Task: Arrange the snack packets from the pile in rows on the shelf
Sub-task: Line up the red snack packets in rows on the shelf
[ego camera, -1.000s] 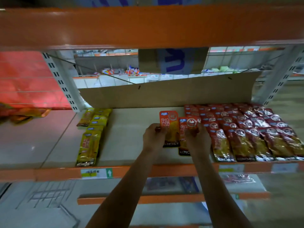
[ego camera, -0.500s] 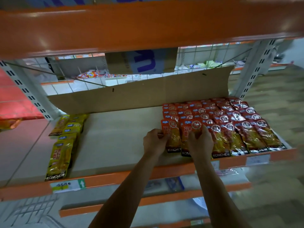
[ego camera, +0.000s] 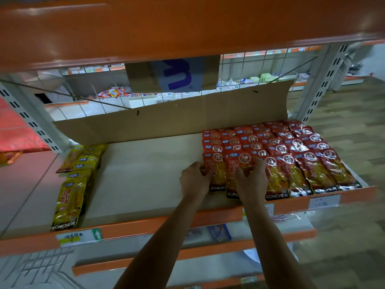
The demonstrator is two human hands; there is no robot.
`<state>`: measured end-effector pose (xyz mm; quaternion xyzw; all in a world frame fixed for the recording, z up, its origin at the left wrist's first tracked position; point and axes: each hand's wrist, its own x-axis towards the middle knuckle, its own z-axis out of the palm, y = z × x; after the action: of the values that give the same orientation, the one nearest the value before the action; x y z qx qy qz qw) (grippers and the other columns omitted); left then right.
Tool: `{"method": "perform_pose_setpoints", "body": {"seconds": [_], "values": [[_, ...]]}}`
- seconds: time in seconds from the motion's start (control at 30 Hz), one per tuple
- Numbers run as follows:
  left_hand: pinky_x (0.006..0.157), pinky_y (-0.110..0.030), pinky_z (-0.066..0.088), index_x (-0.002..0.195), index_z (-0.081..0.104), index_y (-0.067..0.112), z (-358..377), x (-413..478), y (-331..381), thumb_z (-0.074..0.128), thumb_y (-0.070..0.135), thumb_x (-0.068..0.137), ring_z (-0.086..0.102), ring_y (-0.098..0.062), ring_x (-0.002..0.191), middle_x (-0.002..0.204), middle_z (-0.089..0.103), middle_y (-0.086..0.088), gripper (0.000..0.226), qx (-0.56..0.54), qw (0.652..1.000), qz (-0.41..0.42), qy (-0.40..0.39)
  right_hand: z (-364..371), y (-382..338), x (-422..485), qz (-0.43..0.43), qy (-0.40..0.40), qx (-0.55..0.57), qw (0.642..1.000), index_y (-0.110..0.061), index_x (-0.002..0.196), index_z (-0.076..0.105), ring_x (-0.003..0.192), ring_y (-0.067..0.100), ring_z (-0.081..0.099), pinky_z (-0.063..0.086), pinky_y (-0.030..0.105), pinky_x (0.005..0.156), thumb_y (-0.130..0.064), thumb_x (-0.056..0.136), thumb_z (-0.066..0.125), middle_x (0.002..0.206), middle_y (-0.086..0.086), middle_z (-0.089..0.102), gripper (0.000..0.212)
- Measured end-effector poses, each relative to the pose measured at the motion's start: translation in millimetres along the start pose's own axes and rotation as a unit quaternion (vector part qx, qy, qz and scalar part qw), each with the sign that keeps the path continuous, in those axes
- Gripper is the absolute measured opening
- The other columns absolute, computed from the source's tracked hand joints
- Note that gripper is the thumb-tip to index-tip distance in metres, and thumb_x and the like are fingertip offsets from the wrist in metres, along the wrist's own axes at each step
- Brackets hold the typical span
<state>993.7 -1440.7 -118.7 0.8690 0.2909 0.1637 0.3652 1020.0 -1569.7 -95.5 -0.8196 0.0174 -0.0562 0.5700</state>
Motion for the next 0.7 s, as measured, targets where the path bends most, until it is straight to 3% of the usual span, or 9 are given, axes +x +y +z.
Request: {"method": "perform_pose_setpoints", "body": {"seconds": [0.17,0.27,0.33,0.4,0.47,0.53,0.63,0.7], "values": [[0.067,-0.011,0.038,0.105,0.069,0.017,1,1,0,0.068,0.039,0.085,0.059,-0.003,0.077,0.099,0.072,0.003,0.030,0.006,1.000,0.005,0.005,0,0,-1,-0.017,-0.017,-0.018,1.000,-0.012,0.129,0.048,0.102,0.024,0.060,0.051,0.039,0.087,-0.012,0.087,0.064,0.116,0.007,0.060,0.045],[0.072,-0.016,0.042,0.109,0.068,0.014,1,-1,-2,0.067,0.040,0.087,0.063,-0.011,0.086,0.103,0.069,-0.001,0.034,0.017,0.999,0.028,0.019,2,-1,-3,-0.021,-0.030,-0.036,0.999,-0.013,0.133,0.048,0.110,0.022,0.057,0.049,0.035,0.089,-0.016,0.088,0.064,0.120,0.004,0.058,0.048],[0.076,-0.019,0.045,0.112,0.067,0.013,0,-4,-2,0.062,0.041,0.090,0.064,-0.014,0.090,0.107,0.067,-0.004,0.035,0.016,0.998,0.052,0.044,3,-1,-5,-0.032,-0.042,-0.037,0.998,-0.014,0.130,0.050,0.108,0.020,0.057,0.047,0.025,0.080,-0.015,0.088,0.063,0.112,0.000,0.058,0.044],[0.079,-0.019,0.051,0.115,0.065,0.015,-1,-9,2,0.055,0.042,0.094,0.065,-0.012,0.092,0.110,0.067,-0.003,0.036,-0.020,0.995,0.077,0.052,6,-3,-8,-0.040,-0.058,-0.036,0.997,-0.013,0.133,0.049,0.105,0.019,0.058,0.049,0.027,0.081,-0.014,0.090,0.060,0.112,0.001,0.060,0.045],[0.075,-0.007,0.048,0.121,0.061,0.019,-2,-12,7,0.050,0.045,0.095,0.063,-0.003,0.091,0.114,0.068,0.002,0.039,-0.080,0.993,0.081,0.020,9,-5,-11,-0.056,-0.069,-0.039,0.995,-0.011,0.135,0.048,0.106,0.021,0.059,0.051,0.037,0.089,-0.014,0.093,0.057,0.118,0.005,0.061,0.044],[0.067,0.002,0.041,0.128,0.055,0.025,-4,-13,10,0.055,0.043,0.093,0.059,0.004,0.086,0.115,0.067,0.006,0.039,-0.140,0.989,0.052,-0.014,11,-6,-12,-0.077,-0.075,-0.054,0.993,-0.011,0.132,0.050,0.104,0.022,0.060,0.051,0.039,0.089,-0.013,0.095,0.053,0.116,0.007,0.063,0.037],[0.062,-0.001,0.044,0.126,0.052,0.032,-5,-12,7,0.063,0.031,0.091,0.059,0.009,0.076,0.112,0.068,0.005,0.037,-0.183,0.983,0.016,-0.028,12,-5,-12,-0.101,-0.091,-0.085,0.987,-0.011,0.124,0.055,0.095,0.024,0.062,0.053,0.038,0.081,-0.014,0.097,0.049,0.108,0.008,0.066,0.029],[0.058,-0.001,0.044,0.120,0.053,0.036,-6,-12,3,0.064,0.028,0.091,0.058,0.013,0.073,0.111,0.068,0.006,0.032,-0.195,0.981,0.006,-0.020,12,-3,-11,-0.116,-0.078,-0.112,0.984,-0.011,0.125,0.056,0.101,0.024,0.059,0.050,0.034,0.084,-0.014,0.095,0.051,0.111,0.008,0.064,0.030]]}}
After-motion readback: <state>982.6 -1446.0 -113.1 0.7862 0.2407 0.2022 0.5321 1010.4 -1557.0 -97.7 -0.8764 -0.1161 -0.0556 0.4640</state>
